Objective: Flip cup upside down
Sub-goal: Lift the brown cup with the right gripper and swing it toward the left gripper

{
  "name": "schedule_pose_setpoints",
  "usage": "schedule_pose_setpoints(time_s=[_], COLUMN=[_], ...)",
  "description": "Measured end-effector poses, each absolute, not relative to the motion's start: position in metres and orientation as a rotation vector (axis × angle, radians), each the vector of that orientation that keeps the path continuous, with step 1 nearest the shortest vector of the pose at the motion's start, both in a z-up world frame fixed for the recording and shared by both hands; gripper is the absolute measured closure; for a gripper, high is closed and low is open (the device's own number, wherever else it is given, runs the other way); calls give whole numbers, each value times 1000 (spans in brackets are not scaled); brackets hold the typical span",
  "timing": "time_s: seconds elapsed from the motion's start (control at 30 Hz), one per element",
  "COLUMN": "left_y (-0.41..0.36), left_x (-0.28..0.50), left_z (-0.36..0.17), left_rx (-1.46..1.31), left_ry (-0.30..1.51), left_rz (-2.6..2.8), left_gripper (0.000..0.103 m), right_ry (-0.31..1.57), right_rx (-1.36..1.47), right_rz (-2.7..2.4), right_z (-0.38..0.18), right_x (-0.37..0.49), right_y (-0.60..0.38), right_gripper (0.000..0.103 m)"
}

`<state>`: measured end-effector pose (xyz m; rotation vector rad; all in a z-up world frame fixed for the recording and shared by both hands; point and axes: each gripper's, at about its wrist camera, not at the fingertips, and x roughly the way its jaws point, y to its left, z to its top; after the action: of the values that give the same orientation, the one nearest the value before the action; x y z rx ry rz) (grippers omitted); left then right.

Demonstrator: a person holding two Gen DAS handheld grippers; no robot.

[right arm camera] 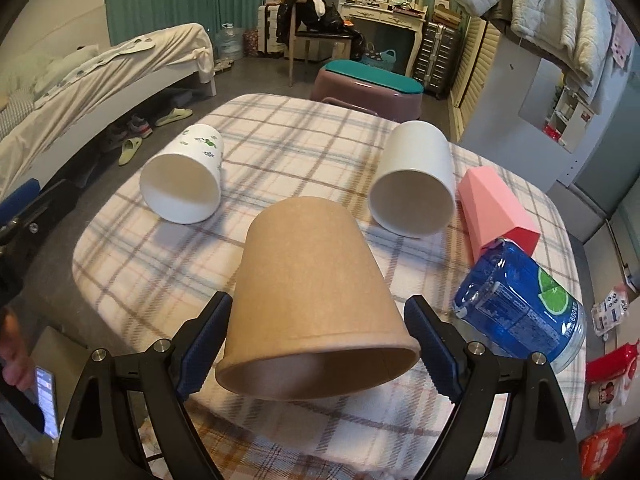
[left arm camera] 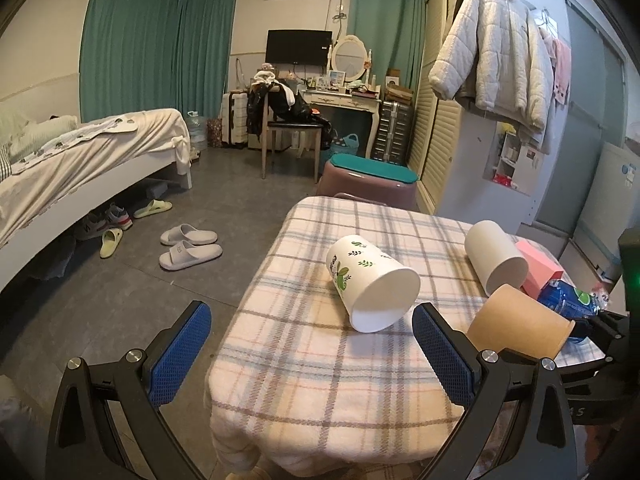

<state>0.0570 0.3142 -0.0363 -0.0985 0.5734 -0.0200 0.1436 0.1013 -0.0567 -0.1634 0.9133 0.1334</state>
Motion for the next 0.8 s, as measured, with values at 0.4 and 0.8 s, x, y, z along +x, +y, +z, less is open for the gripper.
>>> schedule_pose_setpoints(time_s=[0.4, 0.8], left_y=[286, 203], left_x=[57, 63], left_z=[-20, -3], left_rx=[-51, 35], left_ry=[576, 633], left_rz=[-9, -106], left_gripper=[0, 0], right_ry=[820, 680], right_rx=[-103, -44], right_rz=[205, 128], right_z=[-37, -8], right_x=[131, 94], right_y=[81, 8], right_gripper=[11, 11])
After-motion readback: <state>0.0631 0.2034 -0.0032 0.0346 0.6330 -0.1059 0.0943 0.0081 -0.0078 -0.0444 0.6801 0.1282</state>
